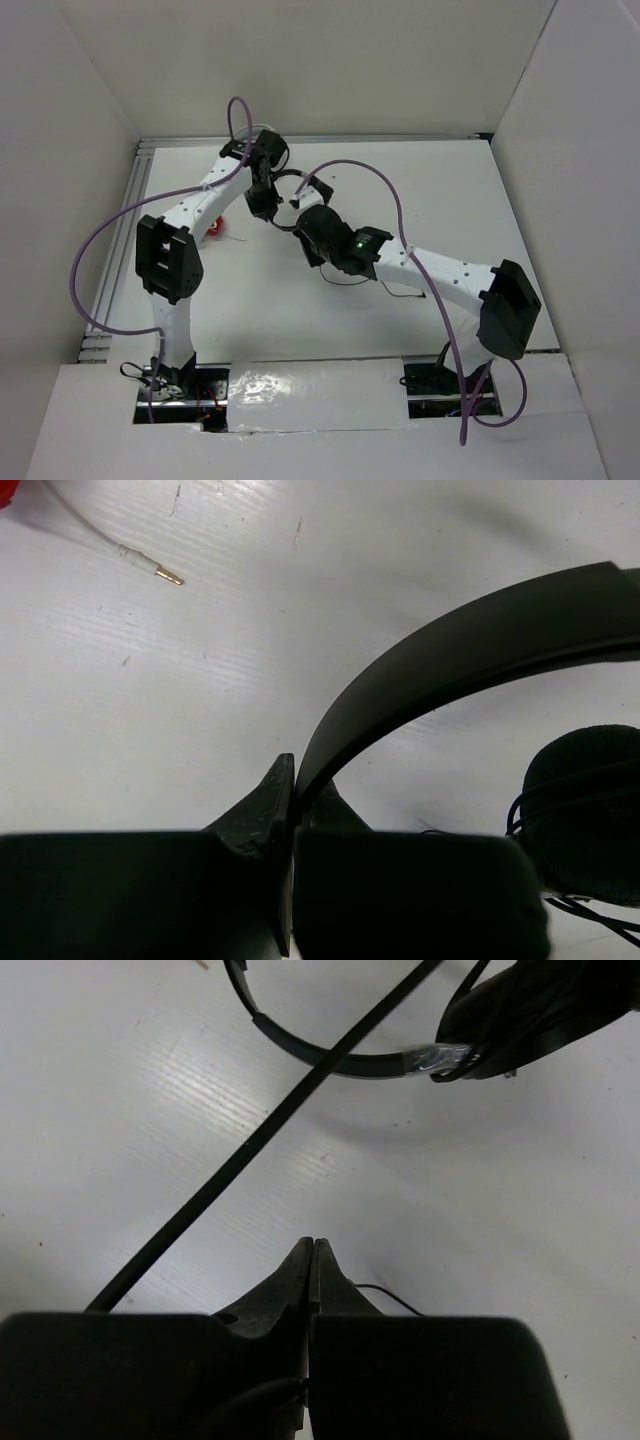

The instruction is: Wrap the headphones

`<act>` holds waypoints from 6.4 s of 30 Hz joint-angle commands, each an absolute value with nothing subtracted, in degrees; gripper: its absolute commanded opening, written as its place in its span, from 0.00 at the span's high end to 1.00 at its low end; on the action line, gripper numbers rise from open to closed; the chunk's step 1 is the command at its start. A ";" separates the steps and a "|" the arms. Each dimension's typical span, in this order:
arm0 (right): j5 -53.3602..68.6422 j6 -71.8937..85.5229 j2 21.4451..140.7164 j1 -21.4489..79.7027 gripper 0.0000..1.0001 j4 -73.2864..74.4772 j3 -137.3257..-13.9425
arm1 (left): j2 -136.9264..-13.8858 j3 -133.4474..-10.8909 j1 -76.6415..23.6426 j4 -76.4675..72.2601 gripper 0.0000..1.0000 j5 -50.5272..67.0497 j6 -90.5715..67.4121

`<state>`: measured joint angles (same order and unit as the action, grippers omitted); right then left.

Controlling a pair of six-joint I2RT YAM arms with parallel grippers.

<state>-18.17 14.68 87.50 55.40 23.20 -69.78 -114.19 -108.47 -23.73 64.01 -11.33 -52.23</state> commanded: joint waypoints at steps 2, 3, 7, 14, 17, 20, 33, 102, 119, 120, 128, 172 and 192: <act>-16.17 11.78 86.05 56.25 1.00 18.11 -73.73 | -109.60 -108.81 -23.99 62.75 1.00 -13.45 -55.64; -16.52 11.08 84.74 55.90 1.00 17.76 -74.61 | -109.51 -108.63 -24.26 62.75 1.00 -13.45 -55.37; -9.43 8.88 79.55 48.37 1.00 19.51 -79.36 | -109.42 -106.44 -25.66 63.81 1.00 -15.64 -55.72; -5.28 4.49 78.30 41.58 1.00 25.22 -87.18 | -107.76 -98.62 -27.77 56.70 1.00 -16.80 -52.04; -2.82 3.78 80.14 41.22 1.00 26.19 -88.42 | -106.88 -97.03 -29.18 53.88 1.00 -17.13 -50.62; -0.27 3.69 82.86 41.22 1.00 26.71 -89.56 | -108.36 -99.13 -30.85 55.54 1.00 -18.81 -50.71; 7.38 8.77 85.96 46.49 1.00 19.01 -74.04 | -114.26 -109.34 -29.27 58.99 1.00 -13.72 -52.03; 27.06 10.90 97.29 10.29 1.00 -9.32 -56.86 | -58.54 -67.43 -16.08 22.07 1.00 47.01 -32.18; 10.81 8.53 100.46 10.46 1.00 17.22 -81.91 | -78.37 -63.28 -34.53 27.68 1.00 10.48 -25.66; 10.29 8.35 100.46 10.37 1.00 17.84 -82.70 | -79.62 -63.89 -35.59 28.38 1.00 8.20 -26.19; 7.04 6.95 96.60 11.42 1.00 22.41 -85.26 | -93.42 -71.35 -39.11 36.91 1.00 -5.26 -31.99; -26.91 13.01 79.80 55.54 1.00 36.30 -79.54 | -118.57 -117.33 -21.01 75.76 1.00 -20.92 -63.63; -3.70 15.91 84.99 55.55 0.94 13.11 -63.04 | -96.16 -96.51 -17.14 46.68 1.00 4.21 -52.03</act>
<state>-9.58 15.42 89.89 55.05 22.26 -69.84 -102.63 -98.96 -18.83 57.52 -5.52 -55.00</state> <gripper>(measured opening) 0.051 0.087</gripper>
